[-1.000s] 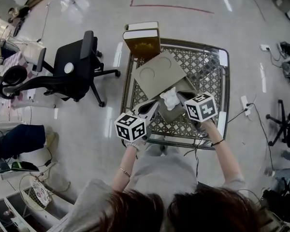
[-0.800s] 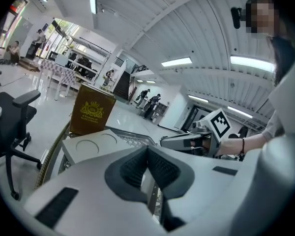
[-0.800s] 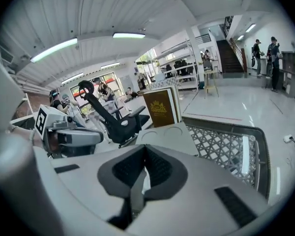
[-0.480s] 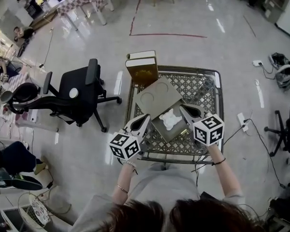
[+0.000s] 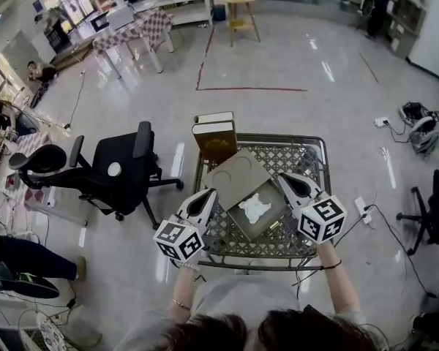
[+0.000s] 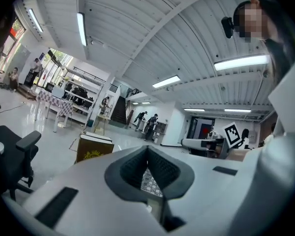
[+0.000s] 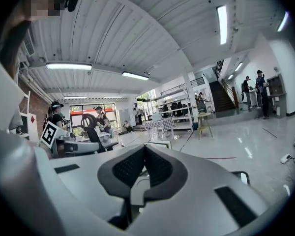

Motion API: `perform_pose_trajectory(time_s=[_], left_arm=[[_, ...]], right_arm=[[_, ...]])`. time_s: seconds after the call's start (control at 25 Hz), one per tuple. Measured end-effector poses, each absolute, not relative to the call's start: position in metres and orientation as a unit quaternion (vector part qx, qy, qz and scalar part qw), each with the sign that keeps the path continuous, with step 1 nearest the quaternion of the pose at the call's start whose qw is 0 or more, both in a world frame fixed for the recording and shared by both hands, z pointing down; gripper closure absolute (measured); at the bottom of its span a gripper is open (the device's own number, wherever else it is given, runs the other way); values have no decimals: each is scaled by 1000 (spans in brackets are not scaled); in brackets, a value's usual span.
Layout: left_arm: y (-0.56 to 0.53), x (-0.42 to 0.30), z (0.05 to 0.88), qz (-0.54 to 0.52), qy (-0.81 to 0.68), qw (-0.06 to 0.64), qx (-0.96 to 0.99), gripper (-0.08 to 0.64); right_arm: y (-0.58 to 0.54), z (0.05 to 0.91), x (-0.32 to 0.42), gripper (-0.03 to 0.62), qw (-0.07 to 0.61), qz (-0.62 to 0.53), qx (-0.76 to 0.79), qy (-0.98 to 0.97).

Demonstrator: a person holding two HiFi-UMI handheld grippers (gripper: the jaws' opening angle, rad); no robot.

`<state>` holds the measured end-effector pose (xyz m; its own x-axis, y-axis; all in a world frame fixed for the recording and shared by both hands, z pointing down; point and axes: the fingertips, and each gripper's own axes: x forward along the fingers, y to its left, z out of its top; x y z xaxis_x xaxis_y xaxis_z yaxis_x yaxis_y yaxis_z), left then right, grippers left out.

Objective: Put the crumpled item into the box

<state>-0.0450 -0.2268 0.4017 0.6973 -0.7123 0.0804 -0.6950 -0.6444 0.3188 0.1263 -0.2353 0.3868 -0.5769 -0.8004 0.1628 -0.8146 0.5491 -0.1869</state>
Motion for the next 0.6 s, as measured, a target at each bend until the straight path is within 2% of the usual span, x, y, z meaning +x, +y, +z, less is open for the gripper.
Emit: perform_pose_trajectory(time_s=[0.6], left_arm=[[-226, -69, 337, -47, -419, 69, 904, 543]], right_arm=[[-227, 312, 162, 571, -36, 34, 502, -863]])
